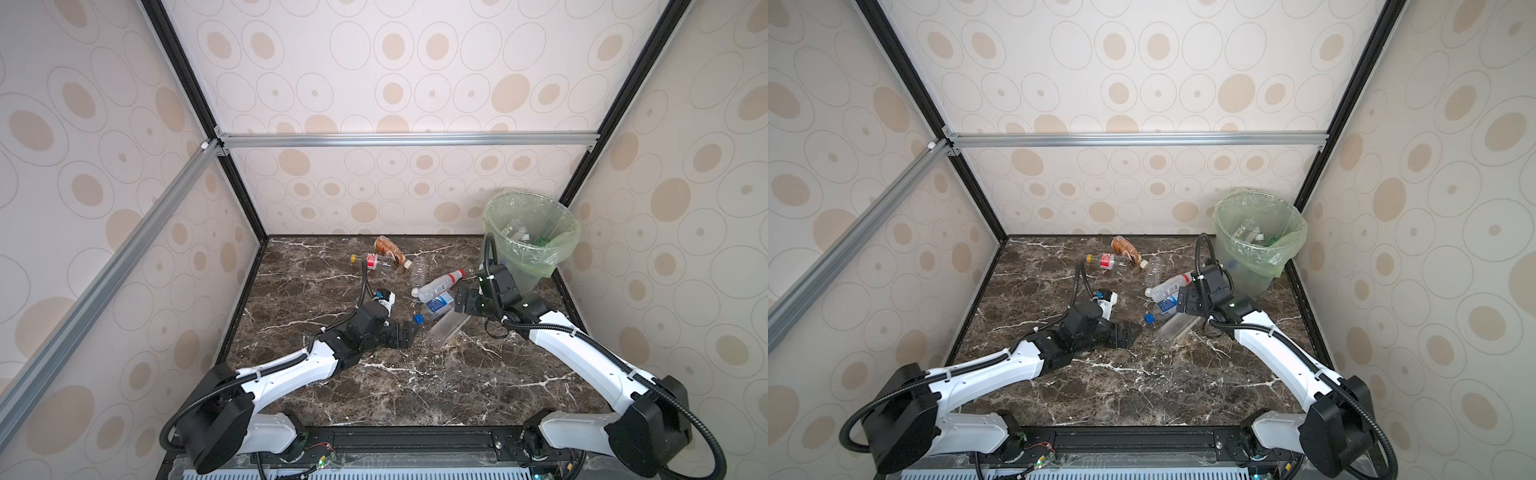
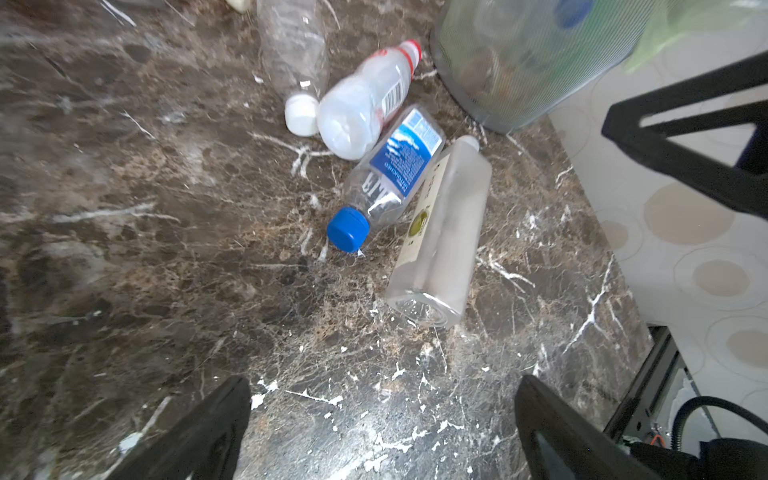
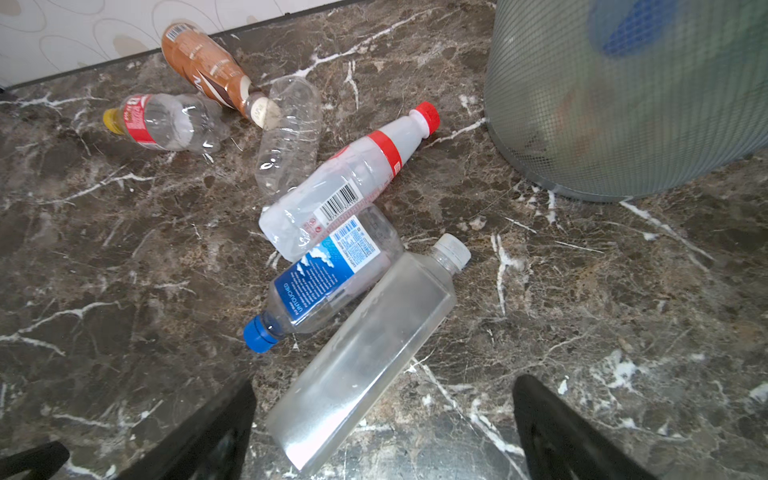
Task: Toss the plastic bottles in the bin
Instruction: 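Withdraw the right gripper while the left lowers to the frosted rectangular bottle, then grasp the frosted rectangular white-capped bottle with the left gripper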
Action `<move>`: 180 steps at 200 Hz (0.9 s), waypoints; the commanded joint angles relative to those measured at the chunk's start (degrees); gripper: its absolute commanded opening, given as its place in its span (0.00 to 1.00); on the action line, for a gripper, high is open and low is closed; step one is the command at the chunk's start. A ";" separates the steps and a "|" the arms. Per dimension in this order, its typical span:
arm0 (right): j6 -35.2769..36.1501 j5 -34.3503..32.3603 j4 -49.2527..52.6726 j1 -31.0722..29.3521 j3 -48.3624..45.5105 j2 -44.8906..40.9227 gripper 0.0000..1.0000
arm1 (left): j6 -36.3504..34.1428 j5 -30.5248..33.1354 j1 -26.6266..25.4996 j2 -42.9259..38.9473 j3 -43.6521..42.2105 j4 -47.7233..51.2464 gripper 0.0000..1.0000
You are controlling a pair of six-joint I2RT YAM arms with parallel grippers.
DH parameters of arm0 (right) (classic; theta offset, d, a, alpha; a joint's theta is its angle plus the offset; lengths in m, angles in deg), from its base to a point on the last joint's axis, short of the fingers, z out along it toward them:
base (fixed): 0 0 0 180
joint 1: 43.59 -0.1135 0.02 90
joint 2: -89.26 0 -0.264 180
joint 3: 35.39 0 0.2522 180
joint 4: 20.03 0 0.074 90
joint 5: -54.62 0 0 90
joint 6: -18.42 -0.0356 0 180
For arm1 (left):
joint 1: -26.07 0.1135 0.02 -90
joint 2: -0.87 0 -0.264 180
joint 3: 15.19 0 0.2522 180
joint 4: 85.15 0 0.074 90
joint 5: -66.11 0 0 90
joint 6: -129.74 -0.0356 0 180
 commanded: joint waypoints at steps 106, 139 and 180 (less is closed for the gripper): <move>0.86 11.05 -5.55 13.75 -10.13 -7.39 1.00 | -11.35 9.32 -10.46 25.13 16.74 -6.89 0.99; -0.98 14.63 -7.03 17.60 -12.19 -9.96 1.00 | -12.04 11.55 -11.22 26.60 16.36 -10.02 0.96; -2.44 17.53 -9.70 19.86 -14.80 -11.14 1.00 | -11.98 10.90 -11.31 27.25 14.95 -13.26 0.88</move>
